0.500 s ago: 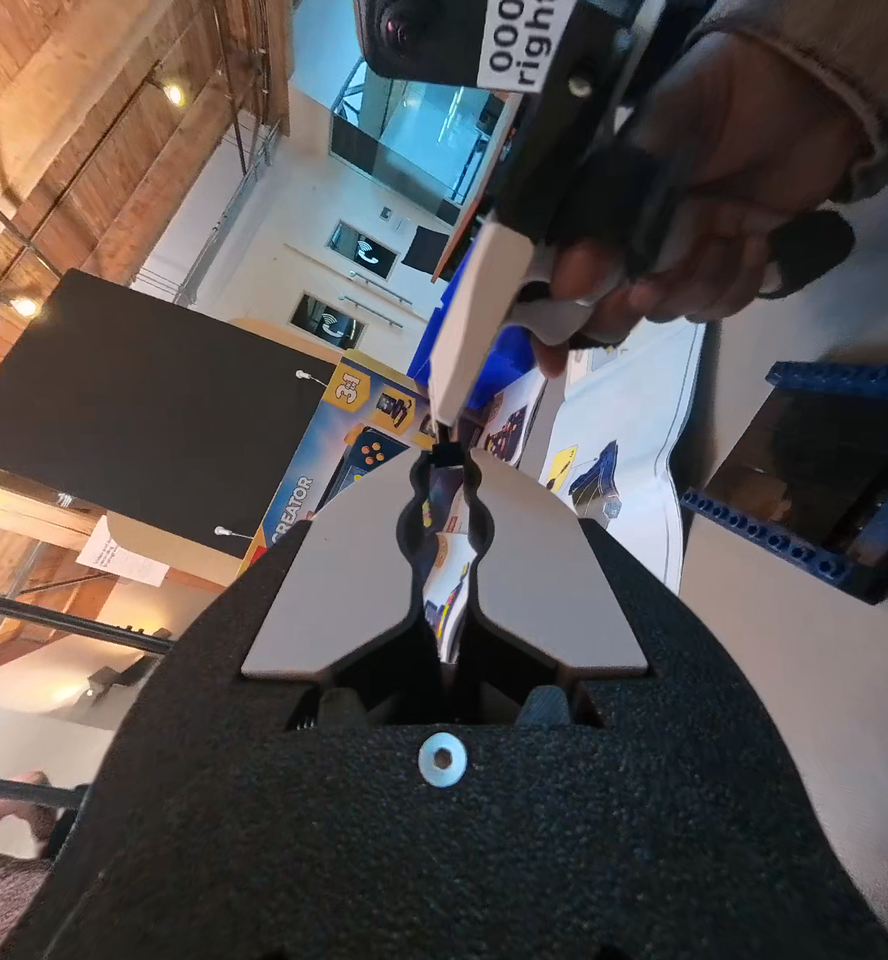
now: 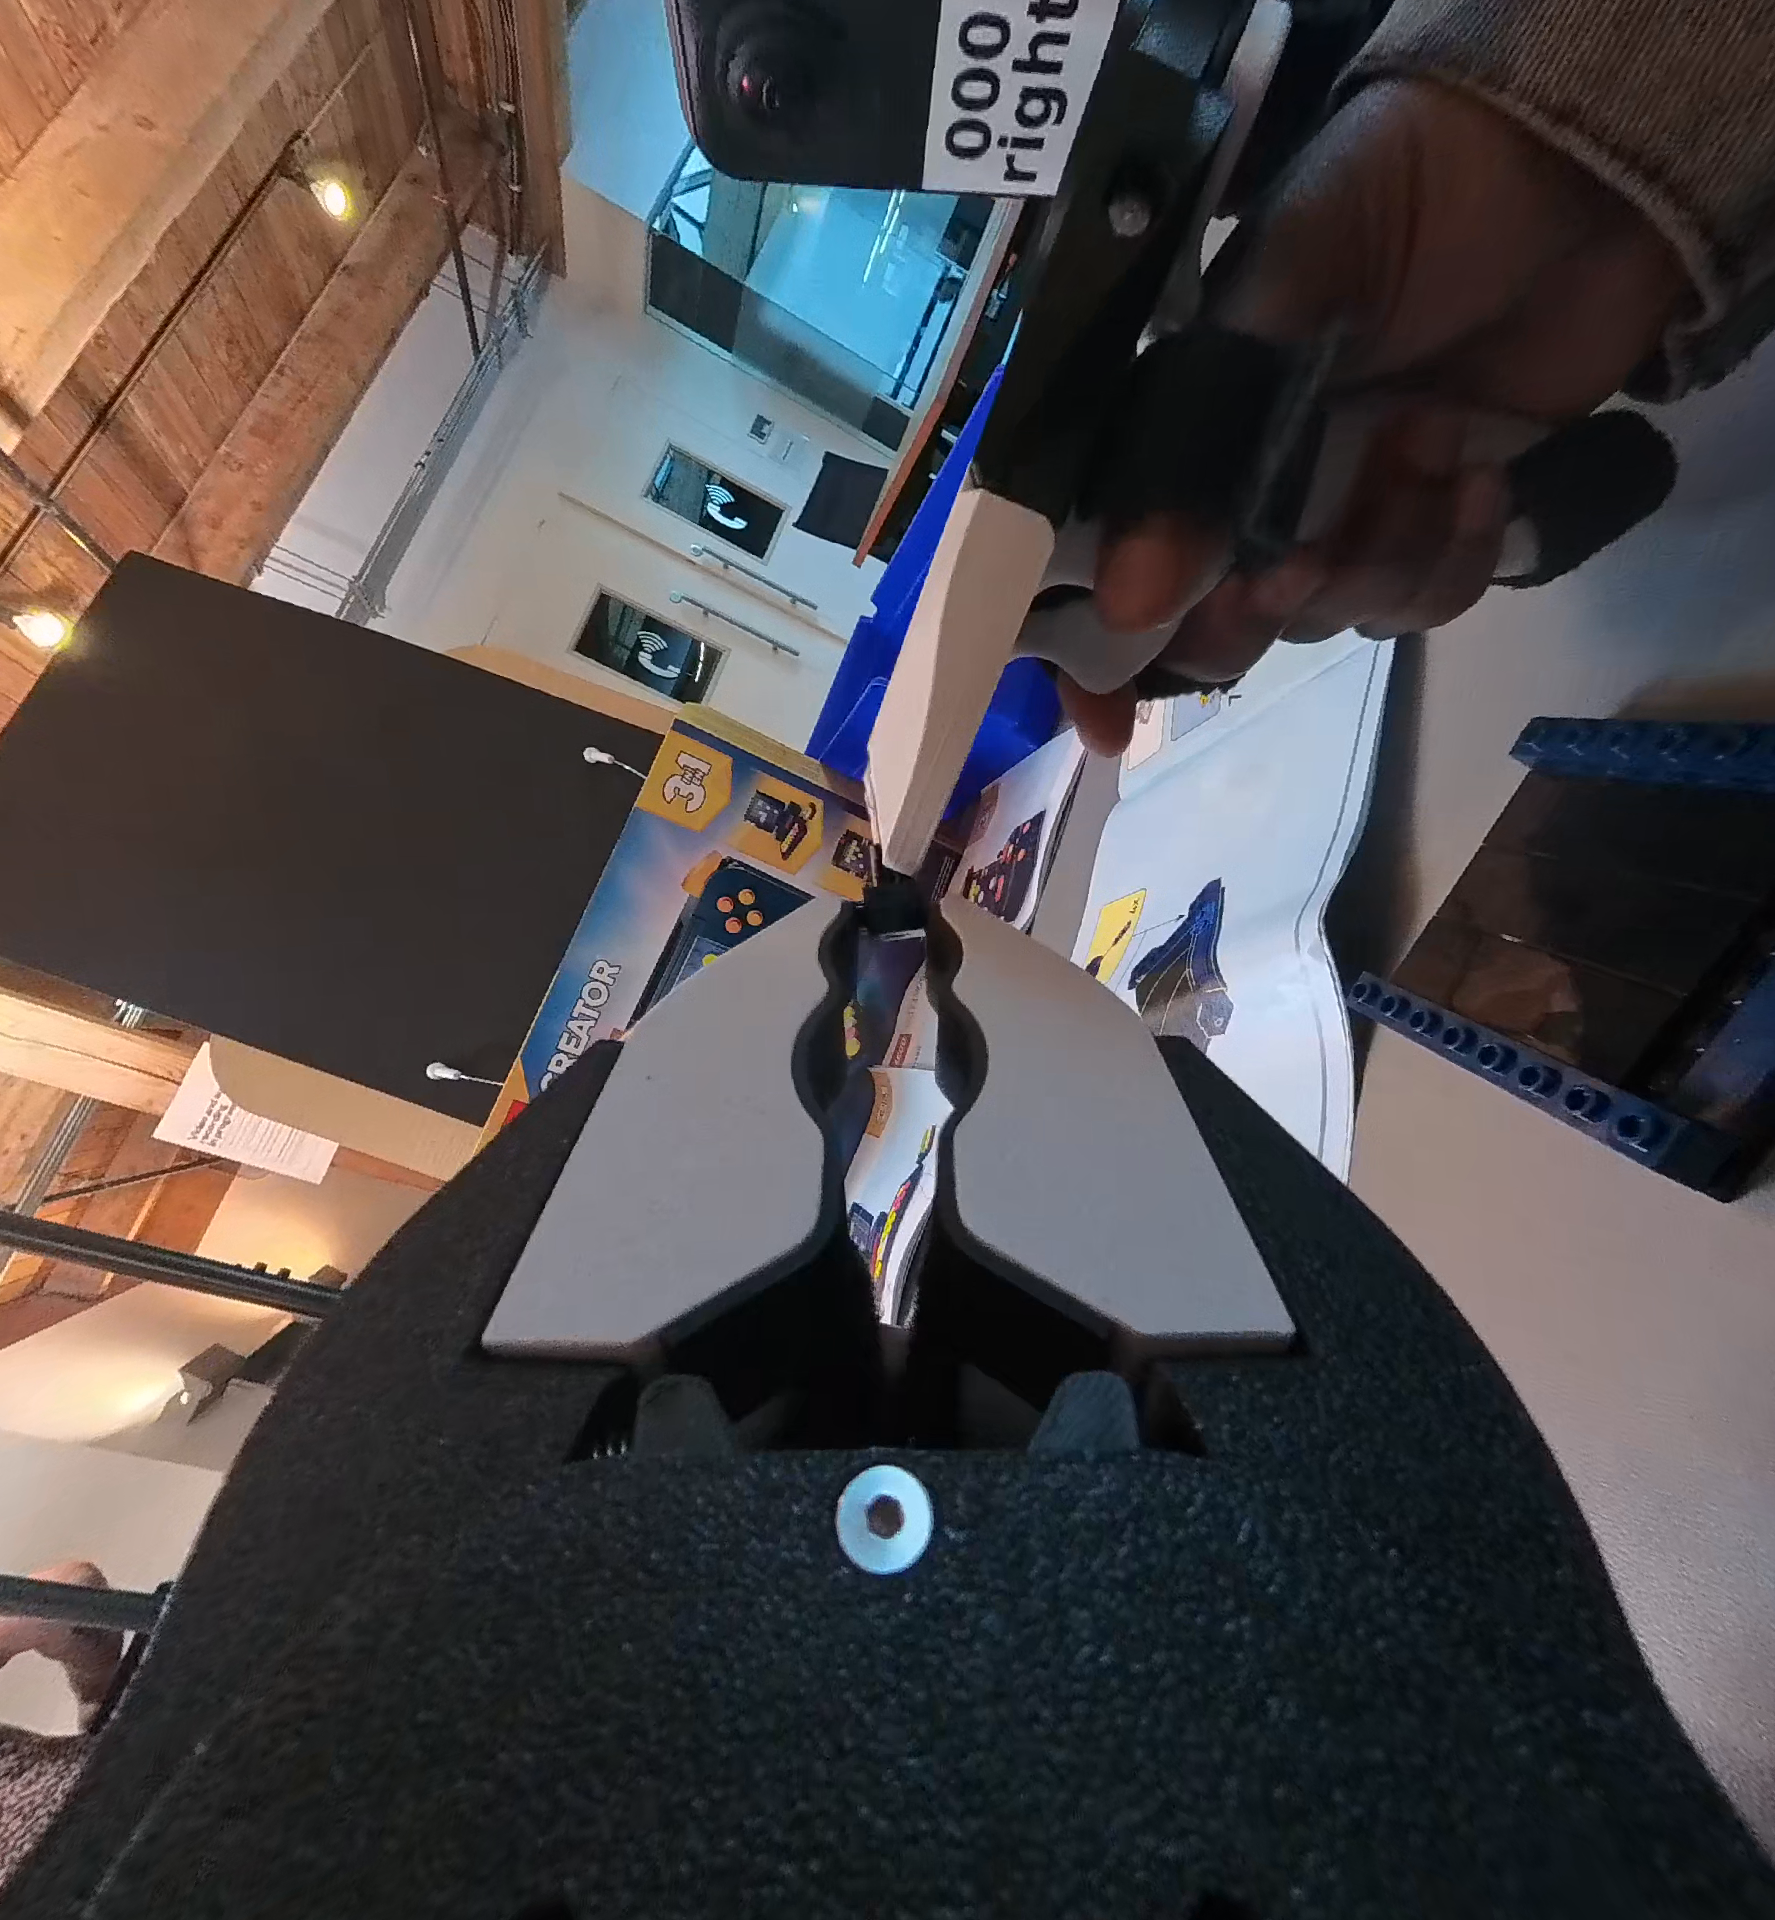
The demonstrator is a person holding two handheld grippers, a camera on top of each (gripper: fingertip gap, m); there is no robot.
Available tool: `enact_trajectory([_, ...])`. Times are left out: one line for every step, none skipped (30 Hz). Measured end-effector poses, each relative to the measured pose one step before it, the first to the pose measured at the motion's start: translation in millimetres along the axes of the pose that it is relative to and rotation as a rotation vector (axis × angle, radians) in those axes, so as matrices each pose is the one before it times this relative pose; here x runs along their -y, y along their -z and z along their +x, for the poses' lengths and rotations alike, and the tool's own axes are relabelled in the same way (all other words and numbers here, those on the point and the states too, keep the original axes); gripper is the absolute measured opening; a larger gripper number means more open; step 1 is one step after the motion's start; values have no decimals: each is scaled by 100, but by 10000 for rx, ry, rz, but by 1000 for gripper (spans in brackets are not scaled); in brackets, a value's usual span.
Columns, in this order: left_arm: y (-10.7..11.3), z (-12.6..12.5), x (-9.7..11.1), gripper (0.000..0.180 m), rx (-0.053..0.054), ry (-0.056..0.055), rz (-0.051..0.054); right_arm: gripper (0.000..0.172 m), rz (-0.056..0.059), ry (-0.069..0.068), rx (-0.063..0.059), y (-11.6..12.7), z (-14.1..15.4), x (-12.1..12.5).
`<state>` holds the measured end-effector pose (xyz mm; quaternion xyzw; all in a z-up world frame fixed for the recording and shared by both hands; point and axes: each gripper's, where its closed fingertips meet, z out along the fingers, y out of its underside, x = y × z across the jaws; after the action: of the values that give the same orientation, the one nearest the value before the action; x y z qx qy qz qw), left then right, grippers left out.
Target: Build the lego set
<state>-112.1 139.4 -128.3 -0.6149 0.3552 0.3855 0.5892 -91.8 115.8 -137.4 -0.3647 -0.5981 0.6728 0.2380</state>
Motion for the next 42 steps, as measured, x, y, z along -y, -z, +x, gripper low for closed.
enact_trajectory([18, 49, 6, 11, -30, -29, -9, 5, 49, -32, -7, -1, -3, 67])
enact_trajectory([1, 102, -47, 11, -38, -71, -41, 8, 48, -26, -29, 13, 42, 79])
enact_trajectory([-1, 56, -51, 11, 9, -112, -63, 9, 5, -6, -27, 35, 60, 24])
enact_trajectory([2, 71, -9, 11, 15, -116, -38, 8, -45, 6, 7, 23, 17, -64])
enact_trajectory([22, 62, 40, 11, 13, -94, -10, 6, -65, 26, 17, 6, -19, -98])
enact_trajectory([20, 43, 10, 11, 16, -83, -34, 4, -44, 68, -13, 3, -2, -61])
enact_trajectory([-15, 46, -1, 11, -7, -23, -18, 4, -33, 88, -29, 25, 18, -29])
enact_trajectory([-14, 58, 46, 12, -8, 32, 9, 4, 3, 58, 9, 38, -21, 25])
enact_trajectory([70, 24, 226, 12, 15, 108, 121, 4, 76, -9, 88, 57, -97, 115])
enact_trajectory([144, -47, 517, 14, -54, 302, 304, 4, 154, -98, 170, 121, -143, 235])
enact_trajectory([184, 32, 683, 19, -180, 626, 466, 4, 279, -160, 248, 194, -188, 423])
enact_trajectory([144, 44, 777, 26, -301, 1002, 565, 4, 423, -163, 327, 268, -304, 650])
enact_trajectory([123, 191, 891, 34, -518, 1291, 683, 4, 451, -130, 379, 265, -416, 694])
enact_trajectory([181, 73, 787, 37, -507, 1598, 655, 4, 396, -102, 419, 200, -517, 619])
enact_trajectory([212, 11, 716, 39, -509, 1671, 671, 4, 326, -94, 391, 102, -504, 499])
enact_trajectory([228, -86, 529, 41, -428, 1538, 569, 4, 231, -61, 280, 24, -385, 326])
enact_trajectory([228, -83, 432, 42, -357, 1218, 489, 4, 141, -11, 178, -6, -255, 165])
enact_trajectory([179, 8, 290, 40, -269, 878, 366, 4, 68, 16, 117, -35, -183, 49])
enact_trajectory([69, 29, 41, 37, -129, 597, 162, 4, 9, 32, 66, -56, -115, -27])
enact_trajectory([-50, 241, -123, 34, -157, 298, 27, 4, -34, 41, 30, -67, -79, -81])
enact_trajectory([-106, 349, -167, 31, -178, 118, 21, 4, -31, 44, 38, -62, -82, -72])
enact_trajectory([-98, 298, -149, 29, -52, 81, 14, 4, 8, 41, 53, -47, -108, -18])
enact_trajectory([-122, 101, -282, 27, 29, 63, -87, 4, 30, 35, 38, -25, -89, 35])
enact_trajectory([-94, 80, -314, 26, -1, 54, -119, 4, 1, 22, -3, -14, -15, 0])
enact_trajectory([-52, 153, -164, 24, -85, 60, -25, 4, -61, 0, -34, -17, 49, -98])
enact_trajectory([-6, 113, -21, 22, -66, 123, 44, 4, -76, -1, -14, -44, 18, -120])
enact_trajectory([-34, 29, 2, 20, -35, 166, 42, 4, -48, 11, 16, -51, -40, -95])
enact_trajectory([-1, 109, -19, 19, -95, 131, 1, 4, -22, 10, 0, -46, -14, -63])
enact_trajectory([13, 136, -21, 16, -116, 93, -10, 4, -8, -2, -20, -12, 24, -28])
enact_trajectory([-29, -20, -26, 16, 2, 75, -9, 4, -10, -20, -18, 10, 48, -25])
enact_trajectory([-4, -33, -11, 16, 14, 20, 0, 4, -16, -30, -13, 22, 40, -30])
enact_trajectory([33, 9, -33, 16, 8, -39, -19, 4, -15, -16, -6, -1, 13, -20])
enact_trajectory([41, 33, 16, 16, -1, -43, 0, 4, -9, 17, -10, -7, -11, -13])
enact_trajectory([47, 17, 25, 16, -3, 4, 5, 4, -11, 36, -17, 2, 7, 8])
enact_trajectory([28, -39, -18, 17, 14, 25, -24, 4, -19, 29, -13, -2, 0, -17])
enact_trajectory([42, -78, -73, 23, 71, 32, -49, 4, -8, 12, 22, -24, -54, -6])
enact_trajectory([48, -18, -67, 25, -8, -16, -53, 4, -2, 2, 30, -21, -54, -13])
enact_trajectory([63, 144, 2, 18, -125, -59, -12, 4, -26, 13, -24, -28, 18, -41])
enact_trajectory([44, 57, 20, 16, -30, -50, 3, 4, -19, 16, -38, -1, 37, -12])
enact_trajectory([51, -45, -17, 16, 60, -85, -24, 4, -9, -2, -5, 7, 5, -12])
enact_trajectory([54, -94, -55, 15, 93, -89, -59, 4, -19, -15, -6, -1, 11, -16])
enact_trajectory([61, -31, -14, 15, 35, -79, -38, 4, -15, -15, -10, 1, 20, -29])
